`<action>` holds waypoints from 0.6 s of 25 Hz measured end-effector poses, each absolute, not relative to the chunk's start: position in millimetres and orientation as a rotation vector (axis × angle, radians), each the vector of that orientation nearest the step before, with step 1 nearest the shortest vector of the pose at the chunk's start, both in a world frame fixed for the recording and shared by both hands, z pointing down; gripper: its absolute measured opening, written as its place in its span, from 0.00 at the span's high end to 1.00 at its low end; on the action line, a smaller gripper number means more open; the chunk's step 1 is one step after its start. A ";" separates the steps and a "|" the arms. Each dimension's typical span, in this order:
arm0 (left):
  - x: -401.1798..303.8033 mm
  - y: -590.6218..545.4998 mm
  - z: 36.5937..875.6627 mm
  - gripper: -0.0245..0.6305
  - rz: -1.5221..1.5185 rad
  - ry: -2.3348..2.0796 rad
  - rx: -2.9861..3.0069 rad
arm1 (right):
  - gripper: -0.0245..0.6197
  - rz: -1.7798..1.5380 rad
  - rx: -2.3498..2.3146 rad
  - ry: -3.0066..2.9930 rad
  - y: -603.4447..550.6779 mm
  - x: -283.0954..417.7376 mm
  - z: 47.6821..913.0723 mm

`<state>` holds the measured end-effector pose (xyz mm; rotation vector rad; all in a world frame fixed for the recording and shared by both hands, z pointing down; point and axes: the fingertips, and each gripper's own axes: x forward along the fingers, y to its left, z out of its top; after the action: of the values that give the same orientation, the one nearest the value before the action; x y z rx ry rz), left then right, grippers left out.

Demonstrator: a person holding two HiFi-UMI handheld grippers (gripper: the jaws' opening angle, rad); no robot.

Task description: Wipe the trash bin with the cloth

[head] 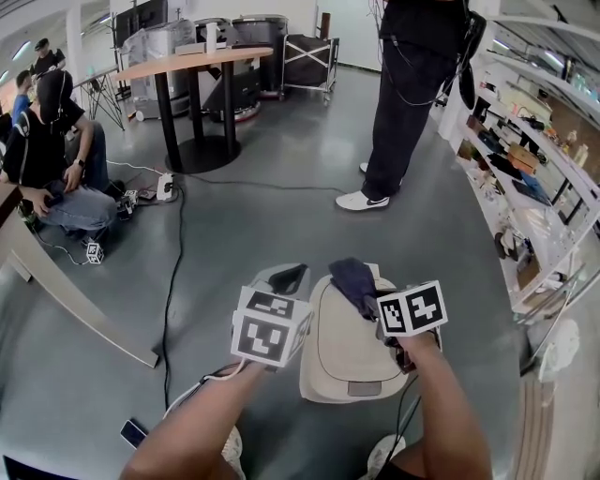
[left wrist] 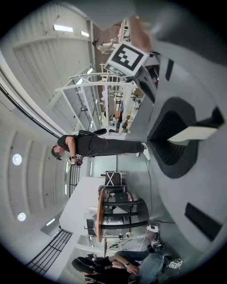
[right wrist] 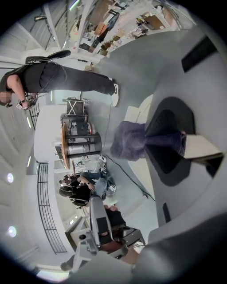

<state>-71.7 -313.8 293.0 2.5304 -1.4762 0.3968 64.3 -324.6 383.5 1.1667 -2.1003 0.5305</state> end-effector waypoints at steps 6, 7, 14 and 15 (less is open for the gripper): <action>-72.0 -313.0 303.1 0.97 0.463 -1.471 2.544 | 0.86 0.553 1.242 -2.065 -325.2 92.2 386.9; -71.7 -313.0 303.4 0.97 0.464 -1.472 2.544 | 0.86 0.553 1.255 -2.057 -325.4 97.1 387.3; -60.0 -311.3 289.1 0.97 0.423 -1.495 2.567 | 0.86 0.636 1.314 -2.072 -322.3 131.6 389.6; -58.1 -310.7 287.7 0.97 0.422 -1.493 2.572 | 0.86 0.648 1.323 -2.073 -322.4 134.7 389.9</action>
<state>-58.1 -310.7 287.7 2.5722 -1.4925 0.4222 134.7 -322.4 389.9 1.3234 -2.0729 0.6480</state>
